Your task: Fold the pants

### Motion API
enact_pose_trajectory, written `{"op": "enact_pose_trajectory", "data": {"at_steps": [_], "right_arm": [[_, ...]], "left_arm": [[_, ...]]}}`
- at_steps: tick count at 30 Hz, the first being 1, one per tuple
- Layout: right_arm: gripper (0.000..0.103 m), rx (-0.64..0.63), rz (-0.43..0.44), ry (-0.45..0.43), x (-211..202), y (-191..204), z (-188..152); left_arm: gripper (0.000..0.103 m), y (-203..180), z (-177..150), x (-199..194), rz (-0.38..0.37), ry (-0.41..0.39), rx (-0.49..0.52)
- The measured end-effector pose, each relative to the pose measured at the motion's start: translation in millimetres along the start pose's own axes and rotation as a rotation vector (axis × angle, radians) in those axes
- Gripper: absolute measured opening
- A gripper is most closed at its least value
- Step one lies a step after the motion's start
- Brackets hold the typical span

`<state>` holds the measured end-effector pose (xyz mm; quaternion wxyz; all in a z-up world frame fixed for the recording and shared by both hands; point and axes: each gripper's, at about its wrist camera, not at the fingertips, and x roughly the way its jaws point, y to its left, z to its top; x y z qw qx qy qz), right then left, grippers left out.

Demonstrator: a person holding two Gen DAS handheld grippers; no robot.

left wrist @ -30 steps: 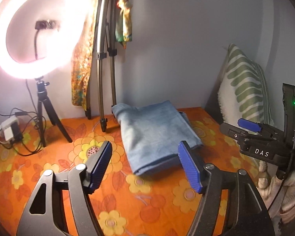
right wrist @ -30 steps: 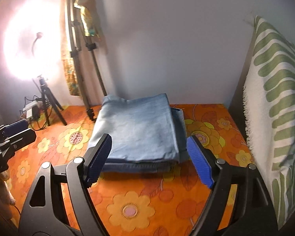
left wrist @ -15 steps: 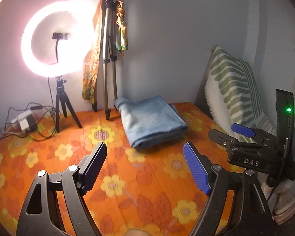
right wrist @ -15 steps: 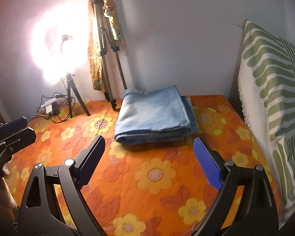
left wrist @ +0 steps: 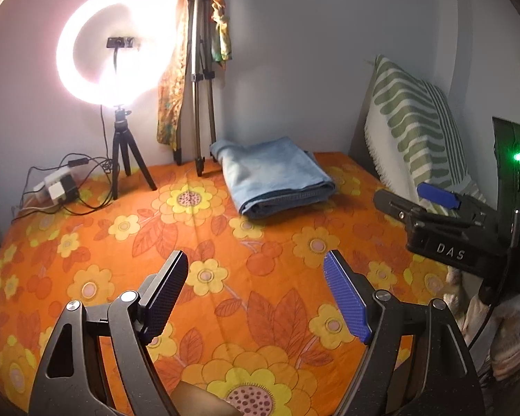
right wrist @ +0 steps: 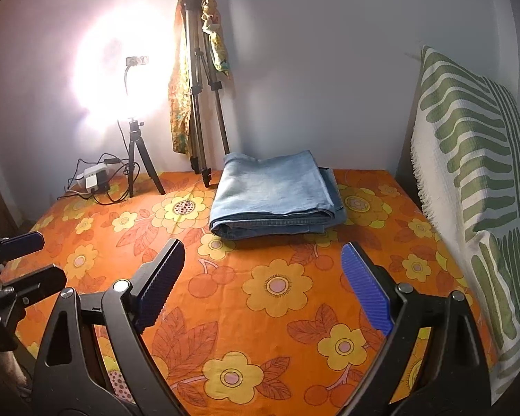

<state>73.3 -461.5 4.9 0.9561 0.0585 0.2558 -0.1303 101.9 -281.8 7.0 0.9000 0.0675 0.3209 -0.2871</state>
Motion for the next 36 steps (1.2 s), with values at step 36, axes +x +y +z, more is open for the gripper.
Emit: {"op": "enact_pose_trajectory", "data": {"at_steps": [36], "right_arm": [[0.094,-0.043,0.021,0.030,7.9,12.5,-7.3]], "left_arm": [[0.081,3.5,-9.4,2.8,0.054,0.026,0.002]]}}
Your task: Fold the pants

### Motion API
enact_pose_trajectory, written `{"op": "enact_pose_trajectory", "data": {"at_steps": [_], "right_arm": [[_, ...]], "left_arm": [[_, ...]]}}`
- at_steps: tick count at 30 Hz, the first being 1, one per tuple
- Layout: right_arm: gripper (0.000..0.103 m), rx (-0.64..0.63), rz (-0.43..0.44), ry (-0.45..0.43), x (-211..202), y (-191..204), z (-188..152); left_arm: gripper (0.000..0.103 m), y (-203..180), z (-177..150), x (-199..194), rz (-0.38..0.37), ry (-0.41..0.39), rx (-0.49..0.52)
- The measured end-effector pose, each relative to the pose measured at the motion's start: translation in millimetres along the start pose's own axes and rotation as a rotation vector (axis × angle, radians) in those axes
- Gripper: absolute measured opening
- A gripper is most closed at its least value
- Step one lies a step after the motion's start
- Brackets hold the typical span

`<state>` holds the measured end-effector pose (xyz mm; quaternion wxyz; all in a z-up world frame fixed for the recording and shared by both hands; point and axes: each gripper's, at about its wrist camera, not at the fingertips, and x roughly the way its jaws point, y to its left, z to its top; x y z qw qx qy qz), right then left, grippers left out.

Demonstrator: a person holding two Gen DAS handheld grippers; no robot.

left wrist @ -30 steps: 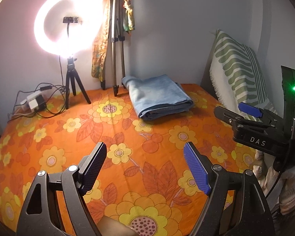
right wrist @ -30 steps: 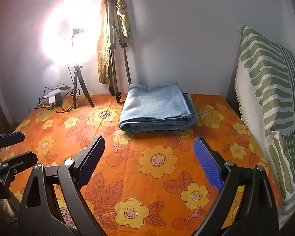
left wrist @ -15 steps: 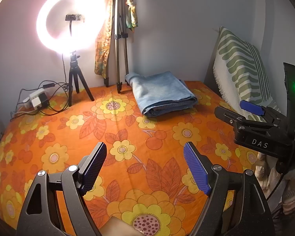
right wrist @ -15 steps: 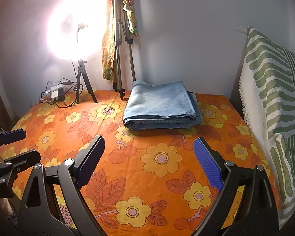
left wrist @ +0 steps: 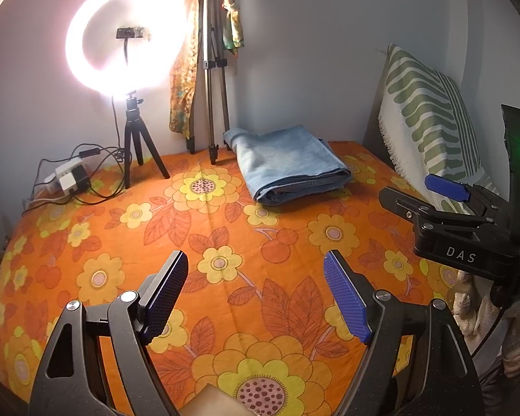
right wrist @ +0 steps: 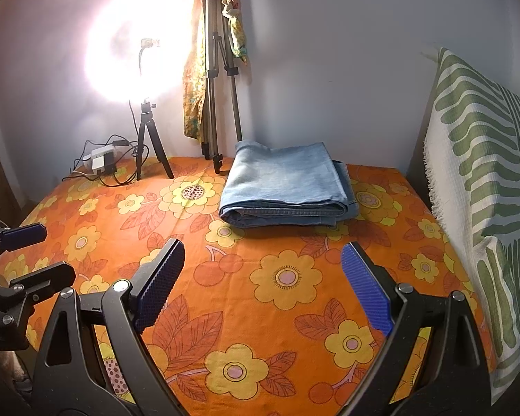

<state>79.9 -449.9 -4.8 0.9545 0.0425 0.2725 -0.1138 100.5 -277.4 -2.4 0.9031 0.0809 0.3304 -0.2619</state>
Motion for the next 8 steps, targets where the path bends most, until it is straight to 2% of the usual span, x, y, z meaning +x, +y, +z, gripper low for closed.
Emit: {"op": "enact_pose_trajectory", "data": {"at_steps": [8], "right_arm": [[0.094,-0.006,0.006,0.008,1.6,1.9,-3.2]], "left_arm": [[0.081,2.6,-3.3,3.3,-0.005,0.011,-0.002]]}}
